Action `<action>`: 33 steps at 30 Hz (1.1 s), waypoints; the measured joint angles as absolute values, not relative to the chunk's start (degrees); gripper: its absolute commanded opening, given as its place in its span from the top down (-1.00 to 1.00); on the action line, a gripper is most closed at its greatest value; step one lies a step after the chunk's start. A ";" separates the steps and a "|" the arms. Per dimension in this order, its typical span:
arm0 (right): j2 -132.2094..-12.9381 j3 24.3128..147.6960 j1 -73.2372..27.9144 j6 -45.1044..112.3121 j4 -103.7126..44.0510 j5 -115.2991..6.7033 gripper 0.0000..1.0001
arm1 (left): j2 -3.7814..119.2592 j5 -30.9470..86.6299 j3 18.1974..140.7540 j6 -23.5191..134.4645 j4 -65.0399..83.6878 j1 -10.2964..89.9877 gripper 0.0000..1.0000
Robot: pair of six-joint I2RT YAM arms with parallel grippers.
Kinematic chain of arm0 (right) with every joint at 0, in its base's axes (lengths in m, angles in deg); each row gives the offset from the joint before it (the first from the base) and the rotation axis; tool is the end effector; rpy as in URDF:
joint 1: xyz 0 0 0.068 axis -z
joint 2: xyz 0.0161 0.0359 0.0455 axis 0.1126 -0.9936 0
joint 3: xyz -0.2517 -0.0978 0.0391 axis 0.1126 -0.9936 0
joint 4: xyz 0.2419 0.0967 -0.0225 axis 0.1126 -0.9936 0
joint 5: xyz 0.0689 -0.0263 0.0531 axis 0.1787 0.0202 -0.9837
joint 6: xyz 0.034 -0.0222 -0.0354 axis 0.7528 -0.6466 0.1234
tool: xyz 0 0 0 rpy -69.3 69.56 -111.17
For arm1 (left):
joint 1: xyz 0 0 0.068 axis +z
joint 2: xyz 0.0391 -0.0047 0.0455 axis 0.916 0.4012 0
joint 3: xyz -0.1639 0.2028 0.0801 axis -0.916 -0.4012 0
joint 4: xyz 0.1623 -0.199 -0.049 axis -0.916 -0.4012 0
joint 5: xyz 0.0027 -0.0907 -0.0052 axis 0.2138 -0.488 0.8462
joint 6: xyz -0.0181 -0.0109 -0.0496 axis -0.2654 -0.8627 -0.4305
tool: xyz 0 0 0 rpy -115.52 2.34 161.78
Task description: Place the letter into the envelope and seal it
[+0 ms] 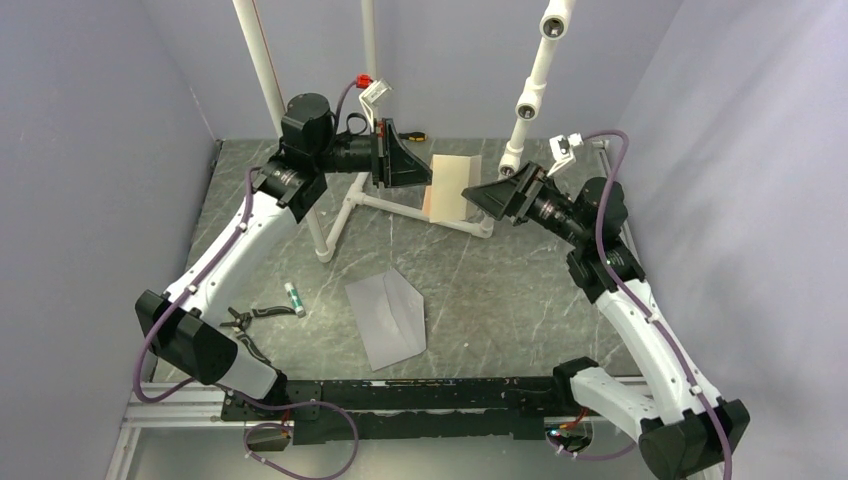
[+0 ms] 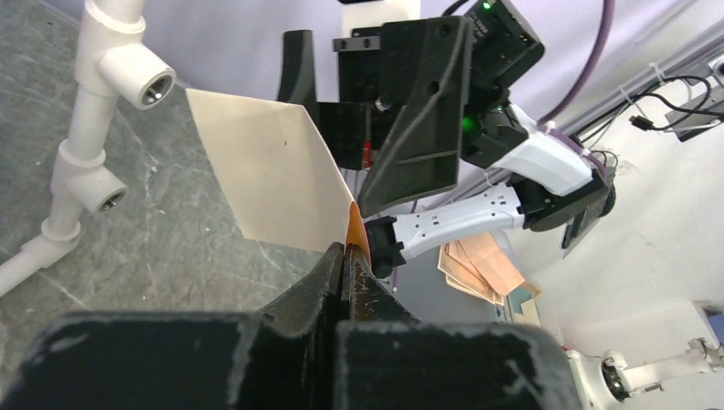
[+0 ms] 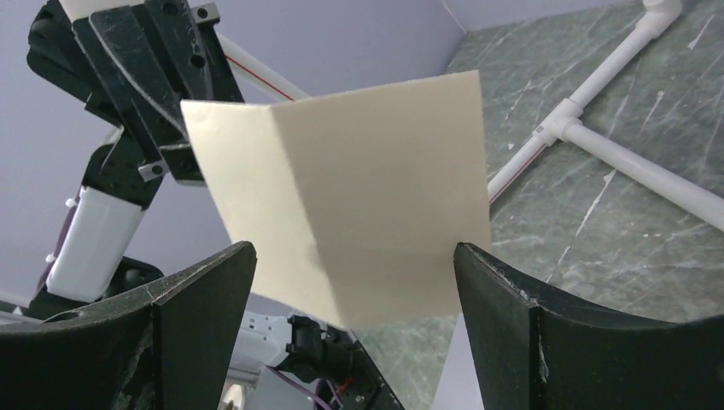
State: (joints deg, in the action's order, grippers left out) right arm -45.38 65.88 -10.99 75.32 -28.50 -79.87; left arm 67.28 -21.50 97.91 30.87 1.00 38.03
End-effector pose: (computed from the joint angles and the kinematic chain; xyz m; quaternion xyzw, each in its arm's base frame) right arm 0.1958 0.0820 0.3980 -0.0209 0.6946 0.5424 0.4722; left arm 0.2742 -0.1818 0.4593 0.2955 0.6445 -0.6185 0.3388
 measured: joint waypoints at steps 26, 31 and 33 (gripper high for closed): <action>-49.88 63.91 -15.29 86.43 -6.41 -84.66 0.93 | 64.77 -23.21 96.36 34.67 -2.87 38.03 0.95; -49.75 63.91 -15.38 86.10 -6.84 -84.35 1.00 | 64.68 -22.62 96.67 36.18 -4.68 38.03 0.54; -49.29 63.93 -15.45 85.27 -7.61 -83.43 1.00 | 64.66 -21.26 97.72 38.85 -8.51 38.05 0.27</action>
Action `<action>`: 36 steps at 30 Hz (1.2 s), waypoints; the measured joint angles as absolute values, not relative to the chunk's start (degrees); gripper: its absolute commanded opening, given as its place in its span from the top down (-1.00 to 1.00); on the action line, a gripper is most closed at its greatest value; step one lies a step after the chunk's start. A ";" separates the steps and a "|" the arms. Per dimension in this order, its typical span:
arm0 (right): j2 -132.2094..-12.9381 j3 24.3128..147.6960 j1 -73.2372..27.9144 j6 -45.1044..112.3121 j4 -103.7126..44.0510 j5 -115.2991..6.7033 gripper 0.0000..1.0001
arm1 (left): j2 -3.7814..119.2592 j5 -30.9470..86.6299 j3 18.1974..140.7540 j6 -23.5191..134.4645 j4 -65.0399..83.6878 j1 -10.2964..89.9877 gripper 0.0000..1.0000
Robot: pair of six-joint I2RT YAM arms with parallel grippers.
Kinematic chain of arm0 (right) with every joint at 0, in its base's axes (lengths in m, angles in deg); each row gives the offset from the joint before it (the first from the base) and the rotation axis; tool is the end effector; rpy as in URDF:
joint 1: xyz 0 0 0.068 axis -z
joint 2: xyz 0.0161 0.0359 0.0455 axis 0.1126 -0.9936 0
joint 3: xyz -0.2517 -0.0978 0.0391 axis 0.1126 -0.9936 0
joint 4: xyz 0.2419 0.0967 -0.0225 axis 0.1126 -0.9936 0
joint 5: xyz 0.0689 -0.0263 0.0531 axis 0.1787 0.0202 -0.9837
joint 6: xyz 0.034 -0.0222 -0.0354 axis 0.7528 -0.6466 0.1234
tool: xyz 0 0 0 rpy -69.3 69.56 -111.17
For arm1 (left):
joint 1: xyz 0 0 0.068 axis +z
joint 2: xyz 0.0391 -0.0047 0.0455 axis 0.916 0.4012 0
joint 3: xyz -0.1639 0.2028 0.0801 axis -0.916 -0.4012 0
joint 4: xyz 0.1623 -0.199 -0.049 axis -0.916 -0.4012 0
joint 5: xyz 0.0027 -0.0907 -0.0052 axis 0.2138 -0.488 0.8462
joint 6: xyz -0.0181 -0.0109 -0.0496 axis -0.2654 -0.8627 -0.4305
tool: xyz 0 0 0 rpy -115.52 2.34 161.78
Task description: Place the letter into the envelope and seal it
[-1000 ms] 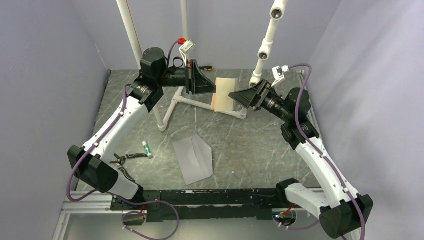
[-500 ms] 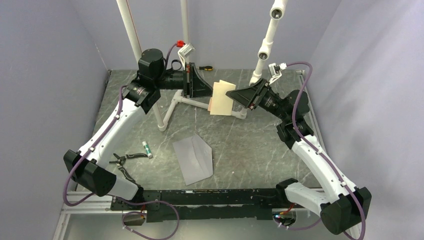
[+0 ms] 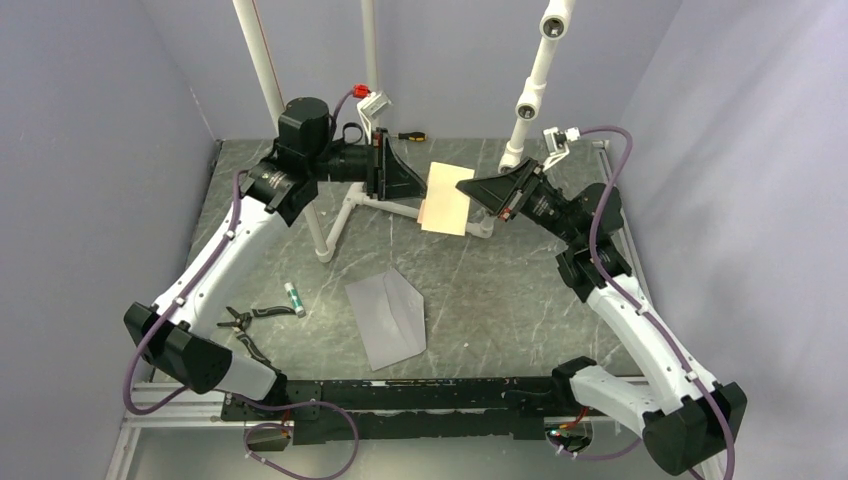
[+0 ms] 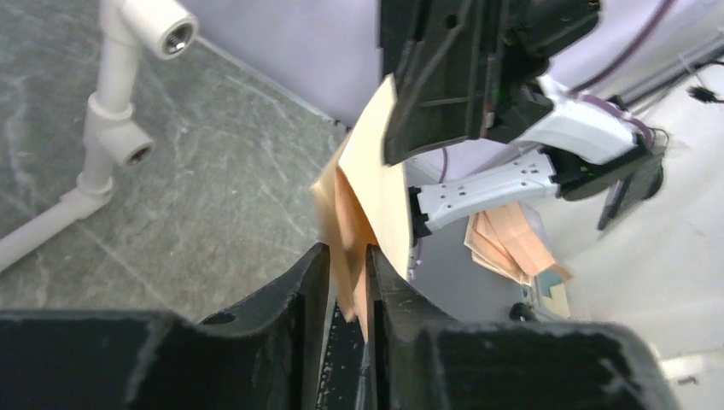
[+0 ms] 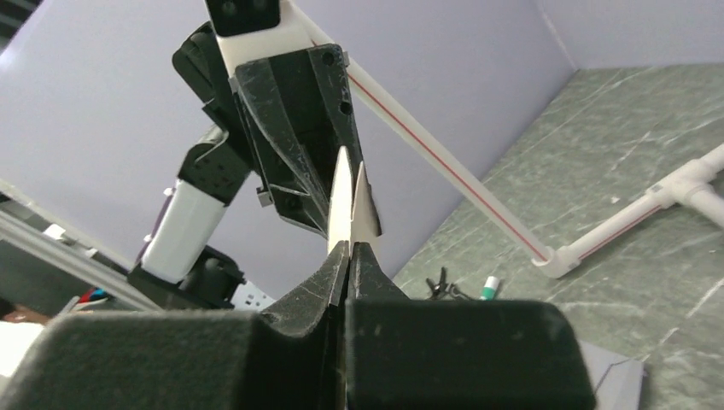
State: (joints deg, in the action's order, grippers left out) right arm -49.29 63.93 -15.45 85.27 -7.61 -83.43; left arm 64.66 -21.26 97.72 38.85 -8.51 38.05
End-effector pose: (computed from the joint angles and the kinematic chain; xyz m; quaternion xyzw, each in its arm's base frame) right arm 0.2017 0.1041 0.4093 -0.0651 0.6133 0.6361 0.4636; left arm 0.2598 -0.1738 0.4565 0.3165 0.6601 -0.5916 0.3378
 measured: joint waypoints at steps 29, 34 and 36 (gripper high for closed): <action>-49.29 64.02 -15.75 88.07 7.32 -65.64 1.00 | 60.57 -6.09 90.53 14.83 8.32 38.10 -0.62; -50.61 64.02 -15.88 89.92 9.05 -64.63 1.00 | 63.35 -7.14 90.50 8.12 15.71 37.37 0.04; -50.58 64.02 -15.88 90.10 9.57 -64.09 1.00 | 63.98 -7.82 90.53 7.09 17.07 37.24 0.19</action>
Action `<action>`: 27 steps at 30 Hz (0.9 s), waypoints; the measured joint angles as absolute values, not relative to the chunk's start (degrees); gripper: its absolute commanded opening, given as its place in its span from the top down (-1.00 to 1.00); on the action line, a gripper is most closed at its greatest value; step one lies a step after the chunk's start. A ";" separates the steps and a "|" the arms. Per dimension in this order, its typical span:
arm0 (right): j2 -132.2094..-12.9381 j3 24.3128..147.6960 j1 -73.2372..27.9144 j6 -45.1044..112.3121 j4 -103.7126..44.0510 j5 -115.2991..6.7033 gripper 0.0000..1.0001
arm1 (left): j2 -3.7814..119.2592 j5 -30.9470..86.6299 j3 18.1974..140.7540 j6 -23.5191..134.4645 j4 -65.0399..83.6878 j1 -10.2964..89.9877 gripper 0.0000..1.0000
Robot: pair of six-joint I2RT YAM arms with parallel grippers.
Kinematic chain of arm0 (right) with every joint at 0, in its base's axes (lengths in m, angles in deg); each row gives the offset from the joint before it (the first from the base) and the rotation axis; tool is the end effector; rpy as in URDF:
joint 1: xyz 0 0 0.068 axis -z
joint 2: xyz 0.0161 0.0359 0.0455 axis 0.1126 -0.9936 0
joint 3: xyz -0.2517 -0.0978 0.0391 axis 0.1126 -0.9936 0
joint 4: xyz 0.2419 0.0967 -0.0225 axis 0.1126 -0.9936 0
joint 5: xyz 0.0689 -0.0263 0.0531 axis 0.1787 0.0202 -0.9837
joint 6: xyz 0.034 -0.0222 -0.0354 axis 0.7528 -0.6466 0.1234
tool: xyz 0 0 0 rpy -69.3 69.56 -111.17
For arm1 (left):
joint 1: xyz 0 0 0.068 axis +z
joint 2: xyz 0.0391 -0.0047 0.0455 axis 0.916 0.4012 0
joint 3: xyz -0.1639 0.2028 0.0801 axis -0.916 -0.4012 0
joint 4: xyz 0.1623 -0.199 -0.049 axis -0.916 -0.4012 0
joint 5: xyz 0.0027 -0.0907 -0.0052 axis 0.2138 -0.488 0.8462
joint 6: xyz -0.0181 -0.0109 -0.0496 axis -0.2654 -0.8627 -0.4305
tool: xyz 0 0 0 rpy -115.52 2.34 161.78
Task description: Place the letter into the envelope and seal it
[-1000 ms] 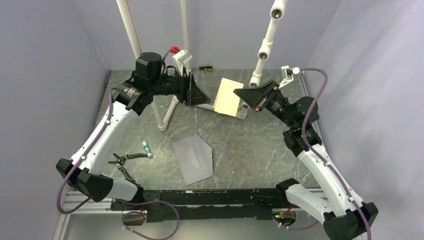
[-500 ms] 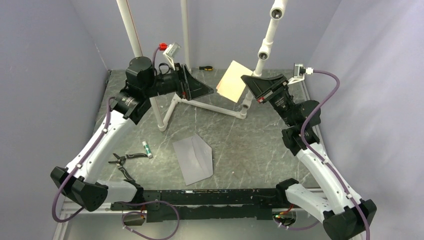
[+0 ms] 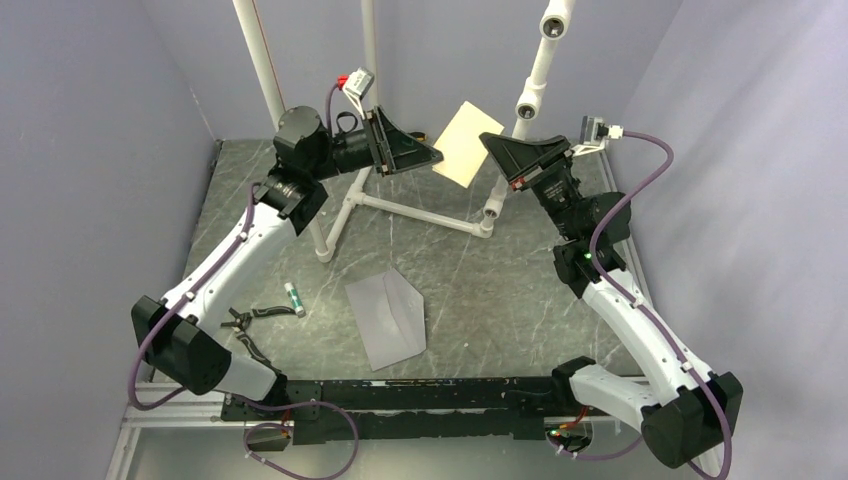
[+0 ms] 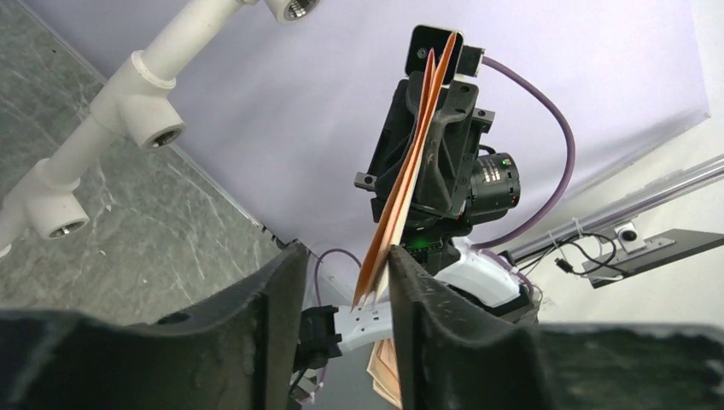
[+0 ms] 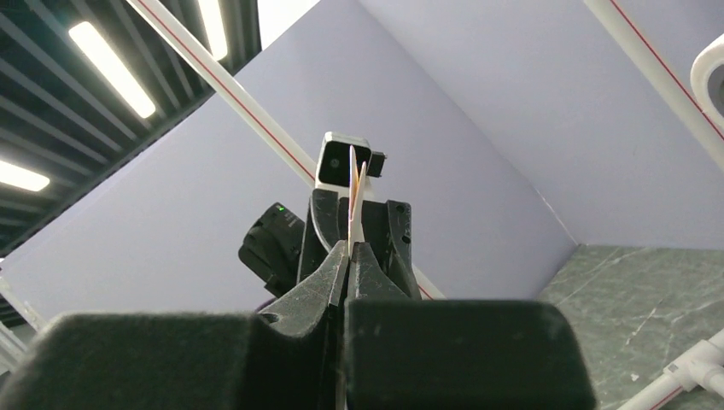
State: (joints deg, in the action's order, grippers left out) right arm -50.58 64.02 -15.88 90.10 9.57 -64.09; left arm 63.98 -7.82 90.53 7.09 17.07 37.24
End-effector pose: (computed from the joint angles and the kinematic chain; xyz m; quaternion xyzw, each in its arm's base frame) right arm 0.2033 0.0951 0.4359 0.0391 0.4860 0.6442 0.5893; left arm 0.2698 -0.1784 0.4611 0.1228 0.6431 -0.6722 0.3456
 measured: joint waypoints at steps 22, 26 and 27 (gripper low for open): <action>-48.77 81.11 -15.77 64.98 -22.30 -79.45 -0.55 | 62.49 -20.15 99.84 36.42 -8.77 37.16 0.95; -50.08 87.01 -15.88 57.09 -32.98 -91.45 -0.44 | 60.48 -25.63 104.60 50.06 -22.34 37.16 0.95; -50.08 87.01 -15.88 57.09 -32.98 -91.45 -0.40 | 60.46 -25.76 104.73 50.32 -22.60 37.16 0.95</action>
State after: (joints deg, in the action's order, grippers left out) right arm -50.08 87.01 -15.88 57.09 -32.98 -91.45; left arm 60.46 -25.76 104.73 50.32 -22.60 37.16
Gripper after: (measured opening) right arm 0.757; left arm 0.034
